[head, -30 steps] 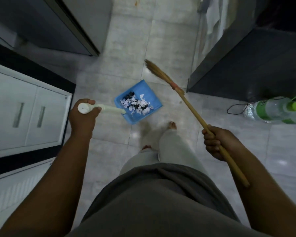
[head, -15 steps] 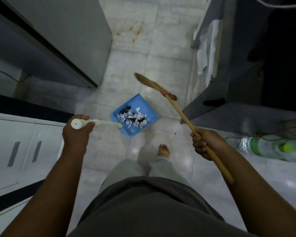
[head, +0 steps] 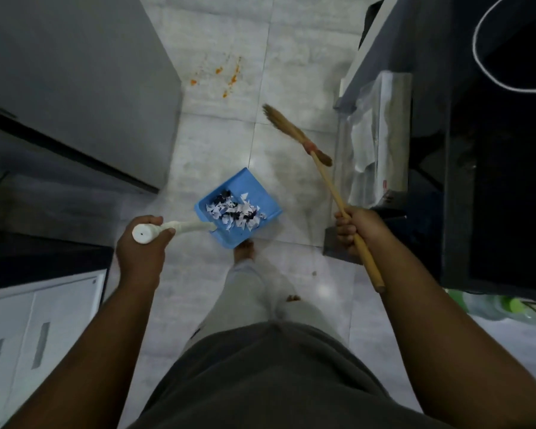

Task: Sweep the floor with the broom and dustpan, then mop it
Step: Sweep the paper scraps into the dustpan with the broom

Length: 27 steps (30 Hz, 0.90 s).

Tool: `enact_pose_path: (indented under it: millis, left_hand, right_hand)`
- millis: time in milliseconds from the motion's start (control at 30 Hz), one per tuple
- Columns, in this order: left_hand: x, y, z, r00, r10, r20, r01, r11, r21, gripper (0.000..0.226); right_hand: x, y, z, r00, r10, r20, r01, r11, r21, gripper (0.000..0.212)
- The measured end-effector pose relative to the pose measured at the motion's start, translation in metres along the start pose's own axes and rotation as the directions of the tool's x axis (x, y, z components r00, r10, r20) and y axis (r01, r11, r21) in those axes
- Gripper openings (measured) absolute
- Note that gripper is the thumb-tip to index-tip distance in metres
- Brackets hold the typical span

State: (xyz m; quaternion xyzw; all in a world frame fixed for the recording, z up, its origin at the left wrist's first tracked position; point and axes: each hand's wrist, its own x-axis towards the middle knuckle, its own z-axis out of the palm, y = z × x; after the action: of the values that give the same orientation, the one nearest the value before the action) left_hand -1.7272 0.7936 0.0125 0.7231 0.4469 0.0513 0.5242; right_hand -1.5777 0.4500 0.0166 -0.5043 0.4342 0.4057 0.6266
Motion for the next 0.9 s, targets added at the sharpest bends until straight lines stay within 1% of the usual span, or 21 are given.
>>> enact_pose_path:
  millis: [167, 233, 300, 400, 433, 500, 533, 567, 600, 633, 667, 700, 733, 767, 800, 833, 867, 900]
  left_hand:
    - [0.088, 0.004, 0.025, 0.997, -0.034, 0.071, 0.033, 0.999, 0.014, 0.031]
    - [0.116, -0.002, 0.036, 0.995, -0.031, 0.095, 0.029, 0.999, 0.017, 0.032]
    - [0.147, -0.016, 0.044, 0.995, -0.032, 0.090, 0.031, 0.999, 0.011, 0.031]
    - [0.170, -0.034, 0.053, 0.996, -0.029, 0.086, 0.031, 0.999, -0.022, 0.036]
    - [0.174, -0.040, 0.059, 0.996, -0.023, 0.083, 0.023, 1.000, 0.003, 0.037]
    - [0.184, -0.047, 0.063, 0.997, -0.050, 0.053, 0.050, 0.999, 0.002, 0.034]
    - [0.190, -0.051, 0.061, 0.998, -0.051, 0.029, 0.052, 0.998, -0.021, 0.030]
    - [0.200, -0.054, 0.046, 0.997, -0.070, 0.011, 0.070, 0.997, 0.016, 0.028]
    - [0.202, -0.059, 0.048, 0.997, -0.076, 0.030, 0.076, 0.997, 0.026, 0.033]
    - [0.200, -0.063, 0.060, 0.991, -0.120, 0.066, 0.119, 0.993, 0.024, 0.048]
    - [0.194, -0.069, 0.091, 0.960, -0.221, 0.170, 0.204, 0.973, 0.111, 0.060]
    - [0.191, -0.070, 0.120, 0.954, -0.209, 0.216, 0.132, 0.938, 0.321, 0.061]
    - [0.180, -0.086, 0.138, 0.917, -0.213, 0.336, 0.005, 0.850, 0.527, 0.051]
    - [0.166, -0.118, 0.180, 0.854, -0.271, 0.445, -0.031, 0.826, 0.562, 0.045]
    - [0.152, -0.137, 0.222, 0.775, -0.339, 0.533, -0.064, 0.797, 0.601, 0.044]
    - [0.146, -0.143, 0.251, 0.753, -0.382, 0.536, -0.054, 0.776, 0.629, 0.044]
    - [0.147, -0.147, 0.259, 0.811, -0.325, 0.486, -0.094, 0.748, 0.657, 0.043]
    - [0.154, -0.147, 0.255, 0.851, -0.341, 0.400, -0.044, 0.712, 0.701, 0.043]
  right_hand:
    - [0.081, -0.081, 0.048, 0.997, -0.047, -0.066, 0.046, 0.999, -0.020, 0.035]
    - [0.125, -0.118, 0.061, 0.998, -0.045, -0.049, 0.043, 0.998, -0.044, 0.035]
    - [0.176, -0.155, 0.070, 0.999, -0.026, -0.019, 0.024, 0.997, -0.076, 0.037]
    - [0.237, -0.193, 0.078, 0.998, -0.059, -0.013, 0.056, 0.984, -0.166, 0.038]
    - [0.259, -0.201, 0.081, 0.997, -0.072, -0.025, 0.067, 0.983, -0.168, 0.037]
    - [0.293, -0.203, 0.079, 0.996, -0.073, -0.044, 0.065, 0.985, -0.162, 0.036]
    - [0.307, -0.200, 0.076, 0.997, -0.063, -0.050, 0.054, 0.983, -0.173, 0.036]
    - [0.317, -0.194, 0.072, 0.997, -0.046, -0.070, 0.032, 0.981, -0.193, 0.036]
    - [0.323, -0.187, 0.068, 0.994, -0.027, -0.108, 0.002, 0.976, -0.218, 0.036]
    - [0.325, -0.176, 0.064, 0.988, -0.010, -0.157, -0.028, 0.971, -0.239, 0.035]
    - [0.325, -0.164, 0.060, 0.980, 0.000, -0.199, -0.051, 0.966, -0.254, 0.034]
    - [0.320, -0.151, 0.056, 0.974, 0.004, -0.227, -0.064, 0.964, -0.259, 0.033]
    - [0.313, -0.136, 0.052, 0.969, 0.007, -0.246, -0.072, 0.964, -0.255, 0.032]
    - [0.303, -0.120, 0.048, 0.965, 0.015, -0.263, -0.082, 0.966, -0.247, 0.032]
    - [0.292, -0.104, 0.044, 0.959, 0.029, -0.282, -0.100, 0.966, -0.239, 0.032]
    - [0.279, -0.088, 0.039, 0.953, 0.051, -0.298, -0.122, 0.966, -0.227, 0.032]
    - [0.266, -0.073, 0.034, 0.950, 0.078, -0.304, -0.144, 0.969, -0.200, 0.032]
    - [0.253, -0.058, 0.031, 0.950, 0.109, -0.292, -0.161, 0.974, -0.159, 0.033]
